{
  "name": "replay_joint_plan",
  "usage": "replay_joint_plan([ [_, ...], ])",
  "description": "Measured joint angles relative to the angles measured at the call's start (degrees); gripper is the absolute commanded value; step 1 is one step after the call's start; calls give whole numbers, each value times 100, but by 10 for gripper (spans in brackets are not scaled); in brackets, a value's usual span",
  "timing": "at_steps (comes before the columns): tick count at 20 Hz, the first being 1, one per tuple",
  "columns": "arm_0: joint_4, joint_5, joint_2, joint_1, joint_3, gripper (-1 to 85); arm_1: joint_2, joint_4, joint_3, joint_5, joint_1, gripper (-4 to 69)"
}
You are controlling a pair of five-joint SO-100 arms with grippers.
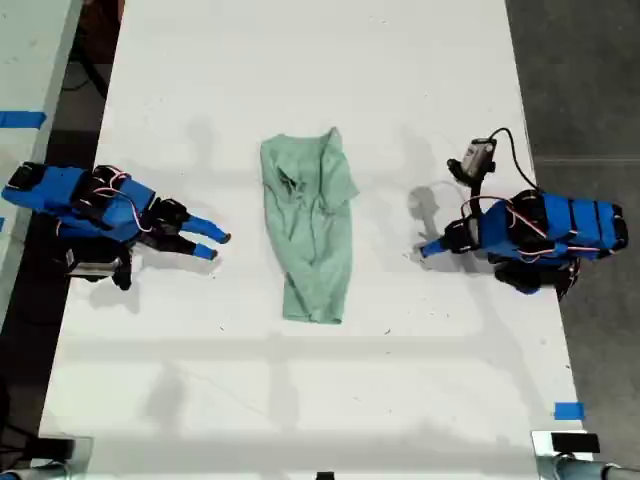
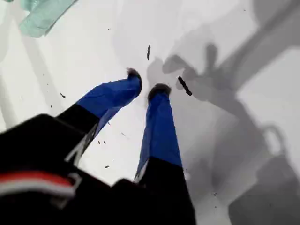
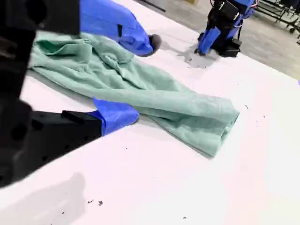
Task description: Fold t shirt
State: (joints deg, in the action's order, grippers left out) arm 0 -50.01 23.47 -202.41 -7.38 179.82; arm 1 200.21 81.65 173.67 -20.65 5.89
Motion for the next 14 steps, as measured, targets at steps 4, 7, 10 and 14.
replay_joint_plan([
  [4,0,-598,0,677,369,21,0,0,0,88,-9,-8],
  [7,0,-694,0,756,378,0,0,0,0,404,-132,-8],
  [10,0,-747,9,721,369,35,0,9,0,598,-343,59],
  [14,-237,53,1573,299,-712,194,-1055,580,-1310,1687,-1081,269],
])
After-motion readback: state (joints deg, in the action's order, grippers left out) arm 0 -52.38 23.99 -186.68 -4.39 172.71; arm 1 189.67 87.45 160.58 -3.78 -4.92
